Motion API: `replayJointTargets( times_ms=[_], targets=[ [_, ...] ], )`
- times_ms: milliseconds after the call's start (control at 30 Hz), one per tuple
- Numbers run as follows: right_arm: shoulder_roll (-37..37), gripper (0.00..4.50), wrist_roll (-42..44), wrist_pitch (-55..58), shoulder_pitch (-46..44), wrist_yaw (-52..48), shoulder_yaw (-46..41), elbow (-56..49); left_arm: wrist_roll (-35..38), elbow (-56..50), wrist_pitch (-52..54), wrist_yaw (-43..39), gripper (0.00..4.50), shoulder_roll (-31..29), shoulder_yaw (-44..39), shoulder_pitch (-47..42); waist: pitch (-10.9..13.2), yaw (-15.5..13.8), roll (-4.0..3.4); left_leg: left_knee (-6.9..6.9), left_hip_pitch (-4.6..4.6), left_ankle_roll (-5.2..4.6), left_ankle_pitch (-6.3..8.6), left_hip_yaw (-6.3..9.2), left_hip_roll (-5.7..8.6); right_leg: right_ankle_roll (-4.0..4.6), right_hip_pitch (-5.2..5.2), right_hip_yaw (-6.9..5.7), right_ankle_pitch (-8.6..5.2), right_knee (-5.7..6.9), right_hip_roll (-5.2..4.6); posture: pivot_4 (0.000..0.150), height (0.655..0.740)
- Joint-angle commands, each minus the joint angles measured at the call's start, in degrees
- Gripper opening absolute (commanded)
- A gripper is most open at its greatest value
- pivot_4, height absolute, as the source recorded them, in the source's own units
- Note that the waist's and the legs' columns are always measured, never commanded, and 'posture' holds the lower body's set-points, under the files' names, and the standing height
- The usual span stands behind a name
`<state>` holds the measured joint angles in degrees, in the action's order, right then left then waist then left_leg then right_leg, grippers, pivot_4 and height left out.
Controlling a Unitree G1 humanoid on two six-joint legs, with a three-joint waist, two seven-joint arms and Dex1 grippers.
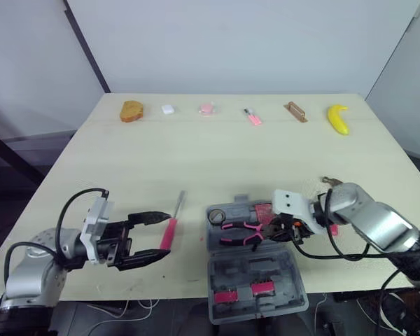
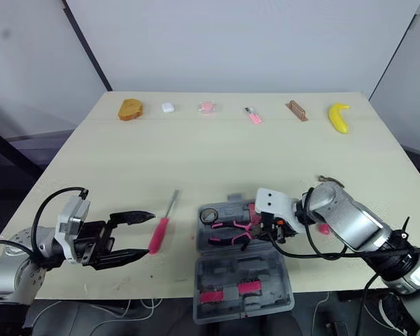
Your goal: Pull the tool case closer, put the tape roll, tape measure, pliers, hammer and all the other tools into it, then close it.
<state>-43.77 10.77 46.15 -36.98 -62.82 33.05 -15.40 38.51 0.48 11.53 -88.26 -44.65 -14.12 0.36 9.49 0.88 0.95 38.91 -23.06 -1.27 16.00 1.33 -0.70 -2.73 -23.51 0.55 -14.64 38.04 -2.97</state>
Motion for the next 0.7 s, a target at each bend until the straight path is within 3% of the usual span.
replayJointTargets(
  times_ms=[33,467,600,700],
  targets=[
    [2.5,0.96,-1.7,-2.7,-2.3,-1.2,1.3,1.8,1.1,-2.9,-0.7,0.0,4.50,0.5,-0.8,0.3,0.0,0.0,0.00,0.00,0.00,0.00,0.00,0.01,0.00,0.00,0.00,-0.01,0.00,0.01,0.00,0.150,0.7400],
    [9.4,0.96,-6.2,-4.0,-4.7,-4.2,5.0,10.0,-0.1,-5.7,-1.7,3.5,4.50,2.1,-0.5,2.7,0.0,0.1,-0.01,-0.01,0.04,0.01,0.00,0.00,0.03,0.01,0.00,0.01,0.00,0.01,0.04,0.150,0.7400],
    [9.6,2.44,-8.7,-7.9,-4.1,-2.7,4.2,12.6,0.0,-6.8,-1.9,4.2,4.50,2.6,-0.6,3.9,0.0,0.1,-0.02,-0.03,0.06,0.01,0.00,-0.01,0.01,0.01,0.00,0.03,0.00,0.03,0.04,0.150,0.7400],
    [9.9,3.87,-7.3,-10.4,-2.2,-2.0,1.0,12.1,0.1,-7.4,-2.1,4.4,4.50,2.7,-0.6,4.7,0.0,-0.1,-0.02,-0.03,0.06,0.01,0.00,-0.02,0.02,0.01,0.00,0.03,0.00,0.02,0.00,0.150,0.7400]
  ],
)
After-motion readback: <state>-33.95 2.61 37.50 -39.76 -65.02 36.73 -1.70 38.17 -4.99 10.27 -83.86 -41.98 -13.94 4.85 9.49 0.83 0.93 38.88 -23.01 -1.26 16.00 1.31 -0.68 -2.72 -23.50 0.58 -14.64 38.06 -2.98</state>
